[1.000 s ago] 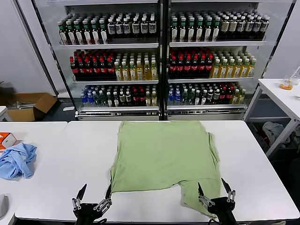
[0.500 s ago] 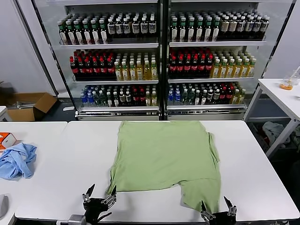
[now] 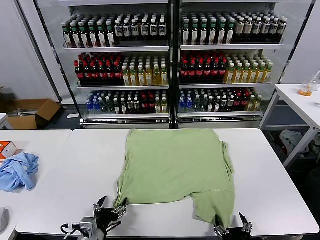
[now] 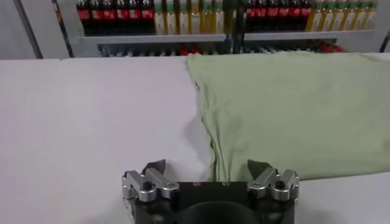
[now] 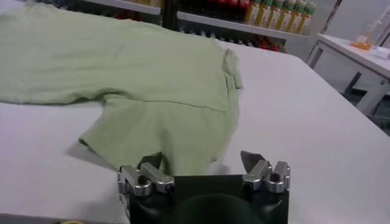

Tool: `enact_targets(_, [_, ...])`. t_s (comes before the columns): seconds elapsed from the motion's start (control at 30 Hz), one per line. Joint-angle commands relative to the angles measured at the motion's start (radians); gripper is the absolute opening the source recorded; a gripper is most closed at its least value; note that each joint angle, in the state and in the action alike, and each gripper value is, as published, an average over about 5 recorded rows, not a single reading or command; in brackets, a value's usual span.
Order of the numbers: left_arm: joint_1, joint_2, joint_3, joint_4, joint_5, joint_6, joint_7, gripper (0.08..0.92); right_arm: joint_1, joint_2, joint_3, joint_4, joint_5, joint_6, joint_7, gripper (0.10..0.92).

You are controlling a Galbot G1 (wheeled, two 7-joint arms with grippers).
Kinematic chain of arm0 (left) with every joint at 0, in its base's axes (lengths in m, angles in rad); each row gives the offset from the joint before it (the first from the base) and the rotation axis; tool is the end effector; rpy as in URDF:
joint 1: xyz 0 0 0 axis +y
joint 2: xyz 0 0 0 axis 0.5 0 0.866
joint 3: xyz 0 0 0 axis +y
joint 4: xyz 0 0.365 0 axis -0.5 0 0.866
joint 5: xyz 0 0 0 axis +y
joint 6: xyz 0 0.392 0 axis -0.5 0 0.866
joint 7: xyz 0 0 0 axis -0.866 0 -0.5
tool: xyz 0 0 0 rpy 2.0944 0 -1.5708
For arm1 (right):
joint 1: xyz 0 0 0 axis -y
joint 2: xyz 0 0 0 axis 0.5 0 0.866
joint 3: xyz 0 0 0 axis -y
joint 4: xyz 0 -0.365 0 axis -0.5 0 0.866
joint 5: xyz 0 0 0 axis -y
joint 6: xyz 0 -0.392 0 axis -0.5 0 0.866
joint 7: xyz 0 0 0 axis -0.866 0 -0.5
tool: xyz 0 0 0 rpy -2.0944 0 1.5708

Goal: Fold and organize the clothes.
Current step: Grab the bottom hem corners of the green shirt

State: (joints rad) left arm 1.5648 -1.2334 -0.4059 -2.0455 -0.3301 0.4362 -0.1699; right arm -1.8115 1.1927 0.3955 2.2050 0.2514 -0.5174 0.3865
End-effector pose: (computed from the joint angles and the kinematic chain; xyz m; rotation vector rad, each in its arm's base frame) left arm 0.2074 0.0229 -0.3355 -0.1319 -2.6010 -0.0188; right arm 0.1304 -0.0115 -0.3165 -0.0593 -2.4493 0.2260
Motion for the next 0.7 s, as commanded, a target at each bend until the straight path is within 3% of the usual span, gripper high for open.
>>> enact_targets(0.03, [-0.026, 0.006, 0.009, 0.026, -0.029, 0.026, 0.001, 0.689, 0.007, 0.009, -0.006, -0.029, 0.085, -0.054, 0.014, 0.731])
enact_targets(0.47, [-0.004, 0.024, 0.014, 0.005, -0.052, 0.012, 0.028, 0.316, -0.005, 0.002, 0.001, 0.001, 0.104, -0.034, -0.021, 0.456])
enact_targets(0.7, [0.001, 0.028, 0.009, -0.009, -0.083, -0.012, 0.046, 0.125, -0.009, -0.004, 0.011, 0.029, 0.032, 0.094, -0.079, 0.249])
